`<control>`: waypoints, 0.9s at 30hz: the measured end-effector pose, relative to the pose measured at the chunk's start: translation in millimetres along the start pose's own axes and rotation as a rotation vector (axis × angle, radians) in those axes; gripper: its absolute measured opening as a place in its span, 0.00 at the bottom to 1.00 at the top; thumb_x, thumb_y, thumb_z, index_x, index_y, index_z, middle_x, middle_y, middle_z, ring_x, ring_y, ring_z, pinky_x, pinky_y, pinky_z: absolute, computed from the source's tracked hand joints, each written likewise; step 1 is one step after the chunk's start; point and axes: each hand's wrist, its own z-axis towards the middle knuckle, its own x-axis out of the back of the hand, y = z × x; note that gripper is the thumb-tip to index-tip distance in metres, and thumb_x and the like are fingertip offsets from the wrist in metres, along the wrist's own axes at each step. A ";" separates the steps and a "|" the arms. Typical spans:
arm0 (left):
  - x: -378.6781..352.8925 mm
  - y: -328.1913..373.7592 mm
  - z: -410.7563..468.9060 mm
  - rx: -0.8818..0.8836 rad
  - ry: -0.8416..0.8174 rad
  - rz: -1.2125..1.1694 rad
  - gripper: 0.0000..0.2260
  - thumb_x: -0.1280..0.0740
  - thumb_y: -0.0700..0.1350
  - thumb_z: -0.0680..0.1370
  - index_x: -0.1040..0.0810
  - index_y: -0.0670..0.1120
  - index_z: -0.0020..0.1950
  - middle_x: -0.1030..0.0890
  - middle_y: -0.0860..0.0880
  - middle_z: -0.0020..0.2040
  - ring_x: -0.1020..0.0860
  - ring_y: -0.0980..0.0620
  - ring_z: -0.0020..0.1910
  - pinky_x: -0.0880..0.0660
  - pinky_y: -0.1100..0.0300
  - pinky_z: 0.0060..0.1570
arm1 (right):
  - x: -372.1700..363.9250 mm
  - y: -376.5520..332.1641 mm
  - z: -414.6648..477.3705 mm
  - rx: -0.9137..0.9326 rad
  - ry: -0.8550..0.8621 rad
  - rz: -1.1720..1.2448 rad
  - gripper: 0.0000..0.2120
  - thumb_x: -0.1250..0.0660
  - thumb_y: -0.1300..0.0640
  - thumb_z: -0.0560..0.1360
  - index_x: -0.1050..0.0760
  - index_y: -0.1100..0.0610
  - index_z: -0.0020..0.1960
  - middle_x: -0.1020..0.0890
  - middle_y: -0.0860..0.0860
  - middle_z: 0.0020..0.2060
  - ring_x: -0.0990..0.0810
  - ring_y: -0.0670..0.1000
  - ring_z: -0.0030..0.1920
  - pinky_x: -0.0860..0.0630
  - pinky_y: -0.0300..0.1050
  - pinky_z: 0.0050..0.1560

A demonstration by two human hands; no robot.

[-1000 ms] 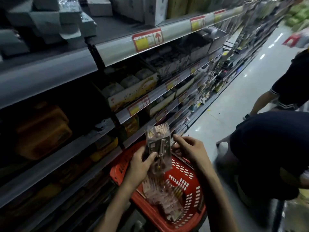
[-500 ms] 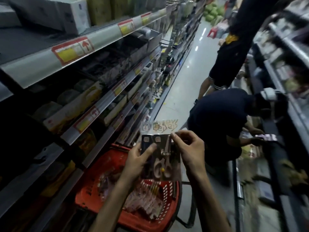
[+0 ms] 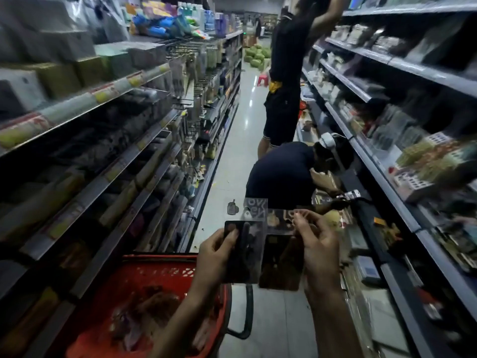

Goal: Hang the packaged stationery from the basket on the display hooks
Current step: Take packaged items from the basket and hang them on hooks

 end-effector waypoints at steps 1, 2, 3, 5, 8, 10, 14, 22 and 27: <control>-13.1 -1.9 -11.3 0.010 -0.015 0.004 0.09 0.33 0.45 0.84 0.14 0.43 0.53 0.12 0.43 0.49 0.15 0.38 0.53 0.19 0.44 0.55 | 20.2 0.1 -6.1 0.020 0.042 -0.024 0.04 0.30 0.58 0.81 0.17 0.53 0.54 0.13 0.52 0.46 0.14 0.54 0.49 0.18 0.52 0.52; -25.8 -3.8 -23.2 0.021 -0.037 0.002 0.10 0.32 0.46 0.83 0.14 0.43 0.53 0.12 0.42 0.49 0.15 0.38 0.54 0.19 0.44 0.55 | 40.8 0.5 -12.8 0.044 0.085 -0.058 0.05 0.31 0.57 0.81 0.16 0.54 0.53 0.13 0.51 0.46 0.15 0.54 0.50 0.19 0.52 0.53; -38.7 -4.9 -35.7 0.032 -0.063 -0.007 0.10 0.32 0.47 0.83 0.14 0.42 0.53 0.12 0.42 0.50 0.15 0.37 0.54 0.19 0.42 0.56 | 61.2 1.1 -19.4 0.072 0.132 -0.098 0.05 0.32 0.57 0.82 0.17 0.54 0.53 0.13 0.50 0.45 0.15 0.53 0.50 0.19 0.50 0.53; -63.6 -6.2 -59.2 0.039 -0.118 -0.006 0.10 0.33 0.47 0.84 0.14 0.44 0.54 0.12 0.42 0.51 0.15 0.39 0.54 0.17 0.44 0.54 | 98.1 0.0 -32.2 0.123 0.222 -0.165 0.06 0.33 0.57 0.83 0.18 0.52 0.52 0.14 0.49 0.45 0.16 0.49 0.49 0.20 0.47 0.53; -101.1 -7.6 -87.2 0.021 -0.187 0.012 0.10 0.34 0.46 0.85 0.16 0.42 0.56 0.12 0.45 0.50 0.14 0.48 0.51 0.18 0.59 0.44 | 149.9 -4.8 -48.7 0.166 0.326 -0.290 0.07 0.36 0.57 0.84 0.20 0.49 0.51 0.16 0.44 0.46 0.18 0.42 0.49 0.22 0.41 0.49; -127.5 -7.4 -102.2 -0.002 -0.235 0.022 0.08 0.34 0.45 0.85 0.18 0.43 0.58 0.12 0.46 0.51 0.14 0.50 0.52 0.17 0.58 0.47 | 181.5 -9.6 -57.8 0.199 0.377 -0.383 0.08 0.36 0.59 0.84 0.20 0.49 0.51 0.17 0.41 0.45 0.19 0.37 0.47 0.24 0.33 0.43; -171.8 -10.0 -121.9 -0.010 -0.365 0.005 0.07 0.36 0.45 0.86 0.21 0.47 0.62 0.13 0.50 0.55 0.15 0.53 0.56 0.17 0.59 0.49 | 234.9 -14.2 -72.9 0.243 0.528 -0.505 0.09 0.36 0.58 0.84 0.21 0.47 0.49 0.17 0.40 0.42 0.19 0.36 0.44 0.22 0.39 0.43; -250.6 -23.3 -145.9 0.141 -0.792 0.001 0.09 0.33 0.47 0.84 0.20 0.43 0.59 0.13 0.44 0.53 0.15 0.48 0.51 0.19 0.53 0.47 | 313.9 -30.6 -133.2 0.186 0.856 -0.342 0.07 0.39 0.57 0.73 0.24 0.51 0.40 0.25 0.44 0.29 0.29 0.47 0.31 0.34 0.43 0.33; -291.2 -24.3 -179.1 0.265 -1.155 -0.014 0.08 0.33 0.47 0.84 0.16 0.48 0.58 0.12 0.47 0.54 0.14 0.48 0.51 0.20 0.56 0.45 | 336.9 -55.6 -185.6 0.132 1.036 -0.002 0.19 0.39 0.63 0.77 0.21 0.58 0.29 0.24 0.47 0.22 0.30 0.44 0.23 0.33 0.34 0.27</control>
